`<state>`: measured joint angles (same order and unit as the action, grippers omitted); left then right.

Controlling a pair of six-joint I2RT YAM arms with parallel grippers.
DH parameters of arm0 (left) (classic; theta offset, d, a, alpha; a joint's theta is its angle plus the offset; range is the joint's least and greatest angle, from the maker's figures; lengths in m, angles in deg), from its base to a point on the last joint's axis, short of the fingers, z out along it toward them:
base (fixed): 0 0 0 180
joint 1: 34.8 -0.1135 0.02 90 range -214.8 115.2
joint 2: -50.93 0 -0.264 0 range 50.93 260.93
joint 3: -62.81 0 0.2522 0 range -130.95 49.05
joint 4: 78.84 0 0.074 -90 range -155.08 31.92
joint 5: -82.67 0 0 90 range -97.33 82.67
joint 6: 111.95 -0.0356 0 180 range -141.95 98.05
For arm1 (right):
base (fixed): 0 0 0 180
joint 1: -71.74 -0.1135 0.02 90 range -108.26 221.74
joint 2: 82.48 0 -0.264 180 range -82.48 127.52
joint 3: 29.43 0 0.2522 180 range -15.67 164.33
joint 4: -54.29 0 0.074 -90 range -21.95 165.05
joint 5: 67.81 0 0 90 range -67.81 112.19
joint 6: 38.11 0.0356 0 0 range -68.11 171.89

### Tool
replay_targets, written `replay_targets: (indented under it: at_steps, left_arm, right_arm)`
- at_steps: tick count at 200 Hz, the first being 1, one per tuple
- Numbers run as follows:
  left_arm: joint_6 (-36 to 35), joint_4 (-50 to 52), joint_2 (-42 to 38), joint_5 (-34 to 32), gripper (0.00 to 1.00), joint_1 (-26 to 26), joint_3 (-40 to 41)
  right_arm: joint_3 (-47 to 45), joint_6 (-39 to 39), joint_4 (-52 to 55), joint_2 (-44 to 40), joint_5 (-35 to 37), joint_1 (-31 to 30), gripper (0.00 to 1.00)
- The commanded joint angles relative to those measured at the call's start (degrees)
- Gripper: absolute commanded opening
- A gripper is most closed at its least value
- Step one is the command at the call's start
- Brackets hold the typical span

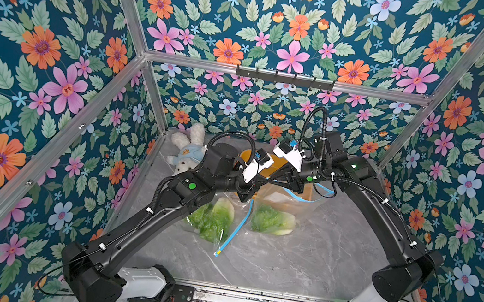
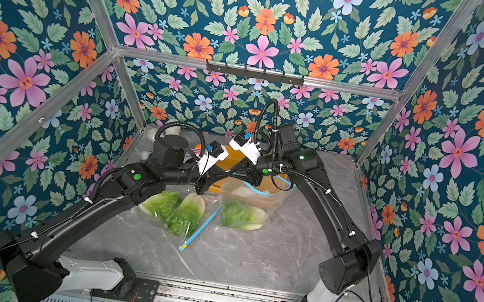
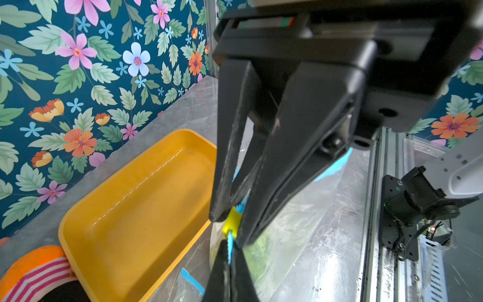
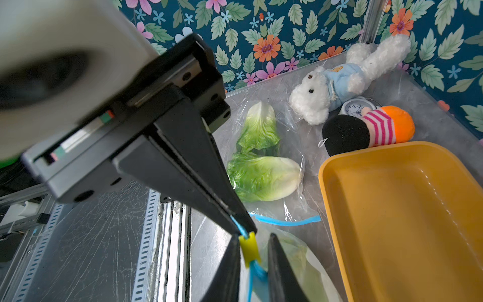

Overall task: Put the chinese cabbages into a zipper bag and zip it
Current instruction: Zip the zipper on the zipper food storage bag.

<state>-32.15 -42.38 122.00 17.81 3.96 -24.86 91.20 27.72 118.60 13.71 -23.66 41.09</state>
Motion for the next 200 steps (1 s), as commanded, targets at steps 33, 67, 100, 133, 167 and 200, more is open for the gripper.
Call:
replay_targets:
  at_steps: [33,67,100,133,167,200]
  left_arm:
    - [-0.2,-3.9,-1.1,0.0,0.0,0.2,0.5]
    - [0.9,-5.4,-1.8,-1.3,0.0,-0.2,1.5]
    - [3.0,-8.0,-3.1,-2.3,0.0,-1.2,3.3]
    - [5.0,-9.4,-3.0,-2.0,0.0,-2.4,3.9]
    - [6.0,-9.8,-3.7,-3.4,0.0,-3.5,4.6]
    - [7.6,-9.9,-4.1,-4.3,0.0,-5.0,5.2]
  right_arm:
    - [0.8,-1.4,2.1,-0.6,3.2,-0.1,0.12]
    - [0.3,-1.4,2.4,-3.8,6.2,-0.1,0.06]
    - [0.5,-0.6,3.8,-5.1,9.8,0.0,0.06]
    - [-0.1,0.4,5.2,-5.8,10.0,0.4,0.06]
    - [-2.5,2.3,4.7,-7.8,10.0,2.0,0.06]
    - [-5.3,3.6,4.3,-9.9,10.5,3.1,0.06]
